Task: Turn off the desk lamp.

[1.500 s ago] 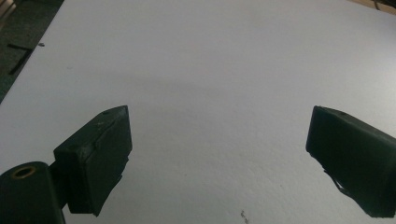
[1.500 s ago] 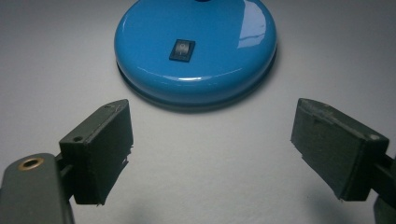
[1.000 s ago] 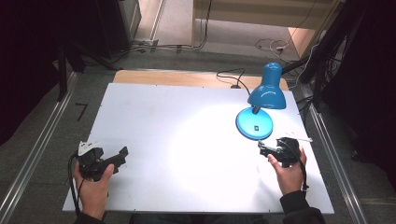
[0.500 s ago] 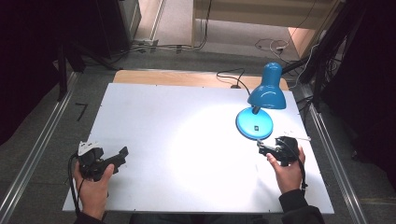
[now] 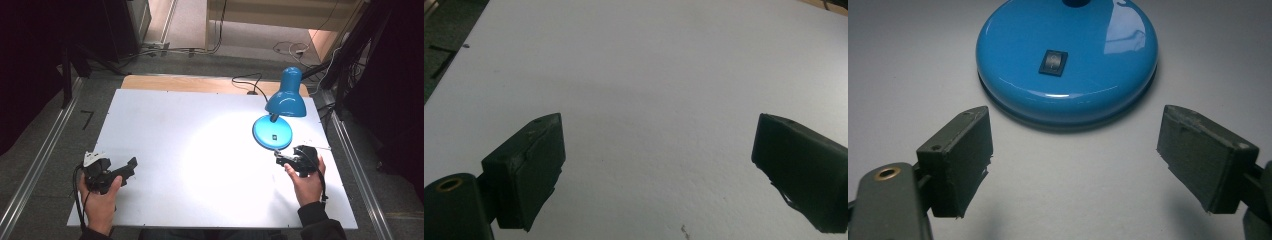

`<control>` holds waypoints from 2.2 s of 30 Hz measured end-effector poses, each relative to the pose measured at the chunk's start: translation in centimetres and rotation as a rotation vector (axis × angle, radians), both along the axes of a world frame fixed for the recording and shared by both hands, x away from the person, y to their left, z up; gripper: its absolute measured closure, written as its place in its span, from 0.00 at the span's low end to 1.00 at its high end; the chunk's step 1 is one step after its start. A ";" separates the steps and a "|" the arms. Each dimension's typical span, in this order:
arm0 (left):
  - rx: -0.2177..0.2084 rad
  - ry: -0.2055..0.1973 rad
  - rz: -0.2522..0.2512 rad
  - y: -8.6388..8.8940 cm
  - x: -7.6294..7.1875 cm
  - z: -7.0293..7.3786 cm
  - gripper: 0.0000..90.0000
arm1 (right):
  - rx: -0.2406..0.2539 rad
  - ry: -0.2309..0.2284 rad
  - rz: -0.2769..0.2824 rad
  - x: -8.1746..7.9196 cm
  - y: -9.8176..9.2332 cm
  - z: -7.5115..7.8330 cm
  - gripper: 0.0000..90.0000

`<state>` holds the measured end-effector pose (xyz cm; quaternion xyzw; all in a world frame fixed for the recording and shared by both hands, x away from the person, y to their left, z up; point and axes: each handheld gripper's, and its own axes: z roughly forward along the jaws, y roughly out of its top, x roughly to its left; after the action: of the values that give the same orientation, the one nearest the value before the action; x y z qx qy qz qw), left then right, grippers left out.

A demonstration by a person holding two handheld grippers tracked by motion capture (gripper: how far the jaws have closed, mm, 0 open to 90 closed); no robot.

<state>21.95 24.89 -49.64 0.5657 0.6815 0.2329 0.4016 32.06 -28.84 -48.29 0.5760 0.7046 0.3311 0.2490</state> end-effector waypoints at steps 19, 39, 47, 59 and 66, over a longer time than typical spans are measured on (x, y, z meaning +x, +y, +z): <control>-0.002 0.000 -0.002 0.0 0.0 0.0 0.08 | -0.015 -0.003 0.009 0.4 0.6 -0.1 0.21; -0.006 -0.002 -0.004 0.0 0.0 0.0 0.09 | -0.011 -0.053 0.015 1.2 1.3 -0.1 0.53; -0.007 -0.001 -0.010 0.0 0.0 0.0 0.09 | -0.009 -0.056 0.037 1.6 1.4 -0.3 0.68; -0.013 -0.001 -0.018 0.0 0.1 0.0 0.09 | 0.002 -0.069 0.043 2.4 1.5 -0.5 0.98; -0.015 -0.002 -0.015 0.0 0.1 -0.1 0.09 | 0.008 -0.097 0.034 2.9 1.9 -0.7 0.98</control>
<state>22.01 24.88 -49.69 0.5676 0.6785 0.2252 0.4084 34.97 -26.99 -48.97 0.5484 0.7000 0.3656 0.2748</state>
